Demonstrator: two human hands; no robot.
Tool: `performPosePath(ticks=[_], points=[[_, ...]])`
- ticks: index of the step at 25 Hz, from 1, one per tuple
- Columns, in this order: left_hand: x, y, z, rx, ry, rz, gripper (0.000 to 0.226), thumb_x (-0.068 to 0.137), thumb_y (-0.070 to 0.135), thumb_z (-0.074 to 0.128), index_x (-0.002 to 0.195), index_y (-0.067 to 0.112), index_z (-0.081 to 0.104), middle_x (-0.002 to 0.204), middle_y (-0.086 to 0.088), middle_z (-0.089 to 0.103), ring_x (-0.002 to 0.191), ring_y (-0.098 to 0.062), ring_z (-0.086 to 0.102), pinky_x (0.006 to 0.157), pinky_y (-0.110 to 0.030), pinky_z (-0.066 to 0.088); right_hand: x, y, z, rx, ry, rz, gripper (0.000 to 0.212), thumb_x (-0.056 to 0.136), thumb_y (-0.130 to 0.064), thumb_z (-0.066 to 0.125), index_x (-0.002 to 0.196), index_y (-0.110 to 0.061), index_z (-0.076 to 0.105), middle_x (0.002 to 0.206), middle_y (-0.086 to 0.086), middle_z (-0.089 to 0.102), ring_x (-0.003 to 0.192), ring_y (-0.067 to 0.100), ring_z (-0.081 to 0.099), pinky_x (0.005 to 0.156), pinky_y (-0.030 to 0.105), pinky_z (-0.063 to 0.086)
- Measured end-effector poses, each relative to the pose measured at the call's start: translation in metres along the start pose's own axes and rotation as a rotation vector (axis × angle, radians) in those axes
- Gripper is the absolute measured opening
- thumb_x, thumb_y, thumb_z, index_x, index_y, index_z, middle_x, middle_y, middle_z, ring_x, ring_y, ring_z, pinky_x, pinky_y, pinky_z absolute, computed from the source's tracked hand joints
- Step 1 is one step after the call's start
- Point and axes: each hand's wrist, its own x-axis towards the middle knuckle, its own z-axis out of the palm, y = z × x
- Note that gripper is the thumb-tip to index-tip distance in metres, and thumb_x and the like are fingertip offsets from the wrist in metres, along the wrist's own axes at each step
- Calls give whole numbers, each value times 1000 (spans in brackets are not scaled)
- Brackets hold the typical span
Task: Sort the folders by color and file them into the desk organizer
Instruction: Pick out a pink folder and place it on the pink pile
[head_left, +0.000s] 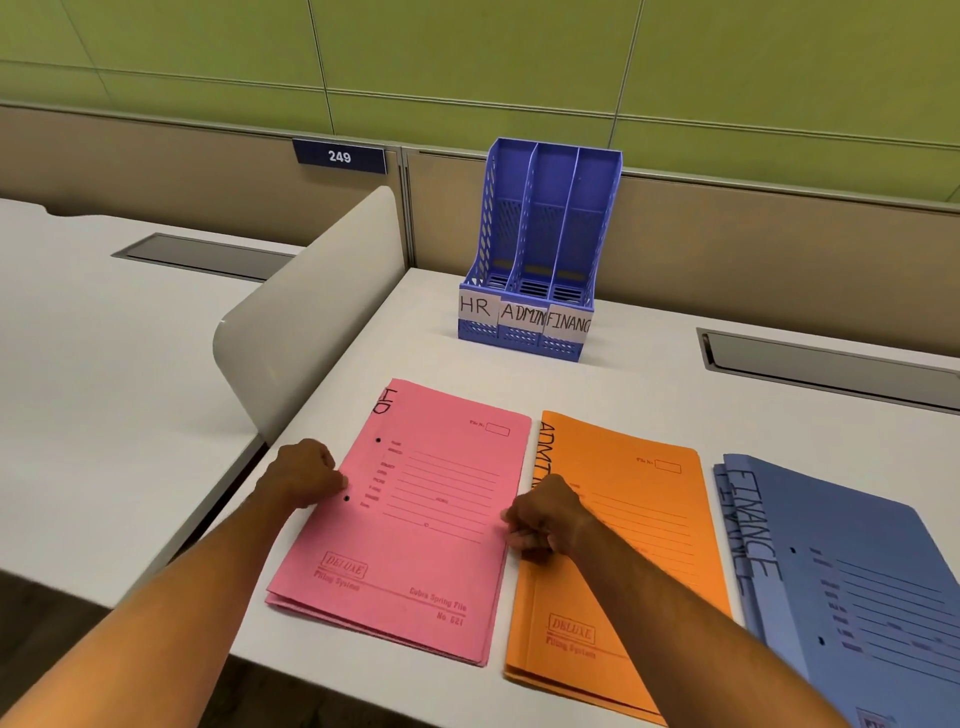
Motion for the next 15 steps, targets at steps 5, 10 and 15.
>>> performPosePath(ticks=[5, 10, 15], points=[[-3, 27, 11, 242, 180, 243, 75, 77, 57, 67, 136, 16, 45, 132, -12, 51, 120, -31, 51, 94, -45, 46, 1, -11, -7, -252, 164, -355, 28, 88, -27, 68, 96, 0, 68, 95, 14, 72, 82, 25, 68, 80, 38, 59], [-15, 52, 24, 358, 267, 403, 94, 77, 68, 56, 150, 20, 23, 156, -12, 27, 140, -31, 31, 108, -48, 32, 6, -18, -13, -580, 216, -627, 61, 89, -50, 57, 138, -15, 45, 143, 7, 49, 132, 25, 44, 106, 39, 40], [-16, 62, 37, 365, 245, 432, 102, 79, 72, 49, 154, 20, 4, 162, -12, 5, 148, -27, 9, 118, -45, 17, 19, -19, -17, -812, 264, -728, 93, 85, -68, 45, 153, -16, 9, 162, 11, 5, 150, 28, 4, 120, 44, 12]])
